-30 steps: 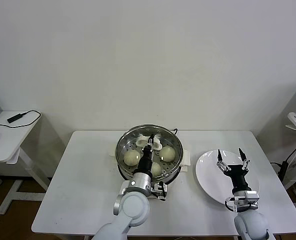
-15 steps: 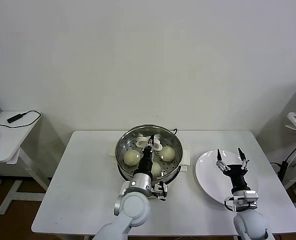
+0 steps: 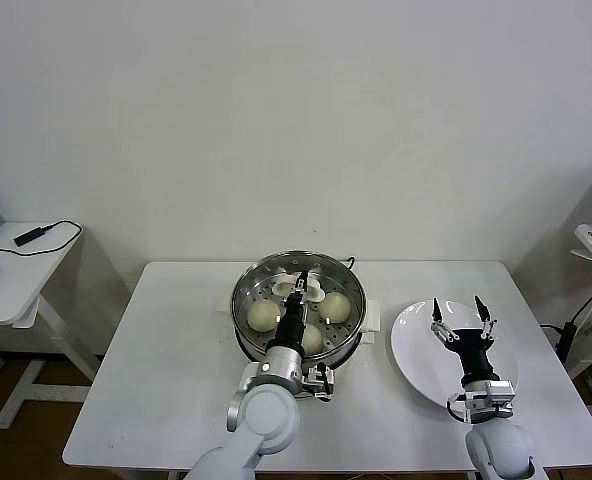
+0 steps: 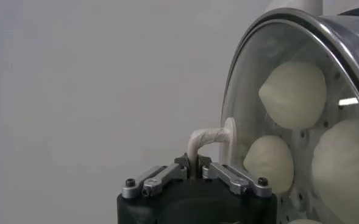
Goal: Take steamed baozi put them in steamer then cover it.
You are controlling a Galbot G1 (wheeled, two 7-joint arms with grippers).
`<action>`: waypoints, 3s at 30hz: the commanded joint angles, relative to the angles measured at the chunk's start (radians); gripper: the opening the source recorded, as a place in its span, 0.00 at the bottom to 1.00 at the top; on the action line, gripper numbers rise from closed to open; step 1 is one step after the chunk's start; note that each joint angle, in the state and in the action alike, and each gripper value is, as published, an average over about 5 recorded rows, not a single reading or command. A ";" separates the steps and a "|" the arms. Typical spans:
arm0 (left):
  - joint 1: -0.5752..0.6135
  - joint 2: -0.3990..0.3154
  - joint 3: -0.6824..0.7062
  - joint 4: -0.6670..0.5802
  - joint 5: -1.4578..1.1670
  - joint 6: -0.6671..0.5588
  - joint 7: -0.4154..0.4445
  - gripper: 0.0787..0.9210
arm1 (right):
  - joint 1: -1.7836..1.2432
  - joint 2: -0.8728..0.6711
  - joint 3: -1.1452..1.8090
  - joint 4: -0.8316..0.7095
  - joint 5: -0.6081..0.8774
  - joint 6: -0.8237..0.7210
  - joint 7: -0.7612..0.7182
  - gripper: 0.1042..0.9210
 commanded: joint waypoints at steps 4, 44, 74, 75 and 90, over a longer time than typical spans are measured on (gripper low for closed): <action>0.005 0.001 -0.007 -0.003 -0.003 -0.010 0.004 0.13 | 0.000 -0.002 0.002 0.003 0.000 0.001 0.002 0.88; 0.192 0.207 -0.214 -0.444 -0.425 -0.024 0.003 0.88 | 0.011 -0.015 0.027 0.004 0.035 0.001 -0.003 0.88; 0.284 0.134 -0.685 -0.062 -1.699 -0.705 -0.131 0.88 | -0.085 -0.006 0.061 0.001 0.238 -0.019 -0.095 0.88; 0.284 0.134 -0.686 -0.060 -1.697 -0.706 -0.129 0.88 | -0.086 -0.006 0.061 0.002 0.238 -0.019 -0.095 0.88; 0.317 0.128 -0.692 -0.060 -1.667 -0.713 -0.122 0.88 | -0.095 -0.011 0.060 0.008 0.238 -0.019 -0.094 0.88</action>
